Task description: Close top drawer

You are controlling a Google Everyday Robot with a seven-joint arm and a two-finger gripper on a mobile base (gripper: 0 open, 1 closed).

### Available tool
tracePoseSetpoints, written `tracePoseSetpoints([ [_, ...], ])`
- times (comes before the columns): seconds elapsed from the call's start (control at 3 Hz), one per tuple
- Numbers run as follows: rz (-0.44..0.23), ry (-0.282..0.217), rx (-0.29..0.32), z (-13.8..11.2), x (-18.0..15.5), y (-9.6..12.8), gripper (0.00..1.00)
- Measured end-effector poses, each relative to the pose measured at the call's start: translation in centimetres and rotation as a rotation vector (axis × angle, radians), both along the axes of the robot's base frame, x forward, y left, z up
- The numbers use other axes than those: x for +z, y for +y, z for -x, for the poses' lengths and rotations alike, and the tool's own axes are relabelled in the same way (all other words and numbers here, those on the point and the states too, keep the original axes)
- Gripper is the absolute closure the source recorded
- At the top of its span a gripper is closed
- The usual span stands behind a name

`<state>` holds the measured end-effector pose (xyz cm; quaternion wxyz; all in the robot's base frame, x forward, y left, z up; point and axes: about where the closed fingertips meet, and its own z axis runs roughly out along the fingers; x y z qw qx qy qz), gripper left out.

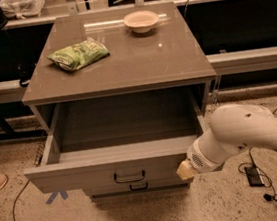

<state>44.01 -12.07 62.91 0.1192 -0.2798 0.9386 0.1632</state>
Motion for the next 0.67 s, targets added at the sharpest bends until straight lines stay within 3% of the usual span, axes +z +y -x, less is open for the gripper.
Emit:
tracePoseSetpoints([
  [0.33, -0.015, -0.025, 0.0, -1.4, -0.1, 0.4, 1.0],
  [0.67, -0.074, -0.117, -0.032, -5.4, 0.5, 1.7, 1.0],
])
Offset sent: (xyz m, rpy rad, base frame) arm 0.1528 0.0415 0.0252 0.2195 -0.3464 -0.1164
